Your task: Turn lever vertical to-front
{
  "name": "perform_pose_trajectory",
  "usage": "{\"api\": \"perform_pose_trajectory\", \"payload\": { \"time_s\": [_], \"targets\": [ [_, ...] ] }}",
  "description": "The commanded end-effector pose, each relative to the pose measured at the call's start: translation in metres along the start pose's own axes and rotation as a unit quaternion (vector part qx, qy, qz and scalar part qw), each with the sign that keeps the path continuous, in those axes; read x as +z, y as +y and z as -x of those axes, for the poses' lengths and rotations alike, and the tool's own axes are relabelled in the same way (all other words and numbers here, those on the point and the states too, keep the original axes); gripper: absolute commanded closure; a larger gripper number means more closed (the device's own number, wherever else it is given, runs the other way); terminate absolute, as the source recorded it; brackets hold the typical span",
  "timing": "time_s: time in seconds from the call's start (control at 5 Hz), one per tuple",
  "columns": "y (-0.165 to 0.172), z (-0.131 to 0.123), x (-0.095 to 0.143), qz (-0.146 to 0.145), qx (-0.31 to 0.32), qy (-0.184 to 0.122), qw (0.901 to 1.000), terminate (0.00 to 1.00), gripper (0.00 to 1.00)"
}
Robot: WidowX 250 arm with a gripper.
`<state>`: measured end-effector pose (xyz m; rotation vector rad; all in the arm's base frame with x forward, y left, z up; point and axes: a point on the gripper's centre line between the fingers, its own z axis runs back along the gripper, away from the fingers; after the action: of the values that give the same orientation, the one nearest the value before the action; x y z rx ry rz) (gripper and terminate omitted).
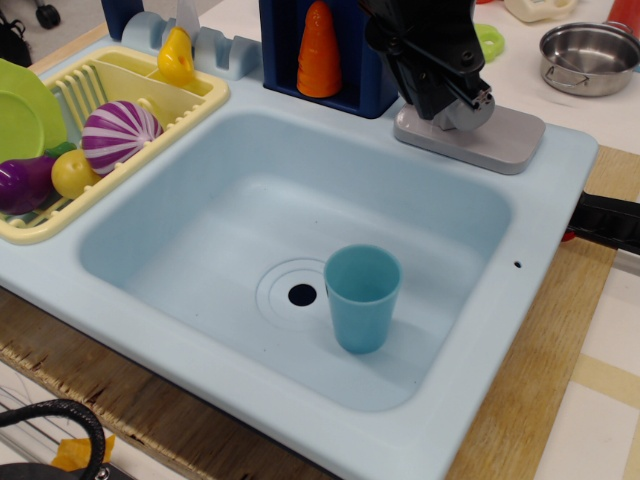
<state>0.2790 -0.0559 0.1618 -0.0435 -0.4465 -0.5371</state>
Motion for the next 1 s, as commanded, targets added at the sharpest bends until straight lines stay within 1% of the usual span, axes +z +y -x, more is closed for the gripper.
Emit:
{"api": "perform_pose_trajectory", "payload": {
  "time_s": [0.0, 0.2, 0.8],
  "targets": [
    [-0.011, 0.030, -0.010, 0.020, 0.008, 0.049, 0.9986, 0.00, 1.00],
    [-0.011, 0.036, -0.011, 0.023, 0.017, 0.054, 0.9981, 0.00, 1.00],
    [-0.006, 0.073, -0.022, 0.048, 0.053, 0.058, 0.9957, 0.00, 1.00]
  ]
}}
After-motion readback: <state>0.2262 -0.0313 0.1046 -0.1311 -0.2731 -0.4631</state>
